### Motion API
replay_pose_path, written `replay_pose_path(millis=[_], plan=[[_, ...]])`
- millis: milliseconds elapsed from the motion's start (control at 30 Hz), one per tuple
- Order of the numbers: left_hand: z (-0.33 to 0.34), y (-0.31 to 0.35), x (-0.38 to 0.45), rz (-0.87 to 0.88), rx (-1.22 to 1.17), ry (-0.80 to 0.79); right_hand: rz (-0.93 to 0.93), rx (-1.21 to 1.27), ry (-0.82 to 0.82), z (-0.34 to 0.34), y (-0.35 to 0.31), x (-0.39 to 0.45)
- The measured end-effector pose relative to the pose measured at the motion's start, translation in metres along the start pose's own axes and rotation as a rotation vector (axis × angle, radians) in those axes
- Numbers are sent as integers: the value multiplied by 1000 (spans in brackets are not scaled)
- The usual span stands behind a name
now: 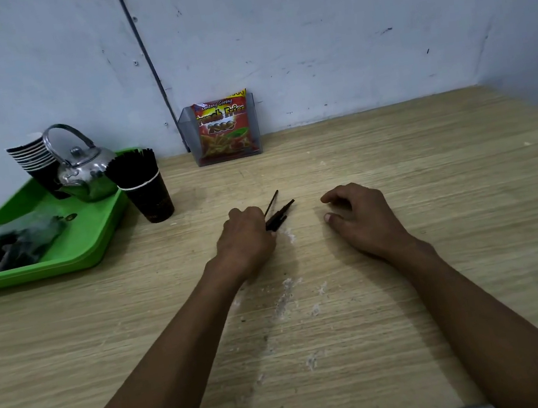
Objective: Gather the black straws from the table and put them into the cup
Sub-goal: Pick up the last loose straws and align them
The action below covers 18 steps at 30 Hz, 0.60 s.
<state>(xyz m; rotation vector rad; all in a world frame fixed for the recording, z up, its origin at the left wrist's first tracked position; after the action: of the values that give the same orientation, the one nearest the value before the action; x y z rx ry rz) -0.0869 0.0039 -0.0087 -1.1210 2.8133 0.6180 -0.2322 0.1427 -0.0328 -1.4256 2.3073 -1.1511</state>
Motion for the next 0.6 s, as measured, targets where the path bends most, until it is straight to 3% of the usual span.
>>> replay_pose_path(millis=[267,467,600], plan=[[1,14,6,-49,228,-48,-10,-25,-6,1,0,0],[-19,10,19,-17,137,-273,-7,-23,-21,1,1,1],[-24,16,26,10,212,-297,-4,-21,-21,1,1,1]])
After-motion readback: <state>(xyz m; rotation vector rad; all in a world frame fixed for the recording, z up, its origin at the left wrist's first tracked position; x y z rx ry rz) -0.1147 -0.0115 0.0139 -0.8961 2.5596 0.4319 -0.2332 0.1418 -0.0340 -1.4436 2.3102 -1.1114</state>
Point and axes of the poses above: each hand's wrist, its own x-axis towards the middle knuckle, its own z-axis out of the palm, y = z × x, the point moved 4 cm from there along x, towards the middle knuckle, and after that the axes turned 10 degrees about -y, right-handed, at the moved point
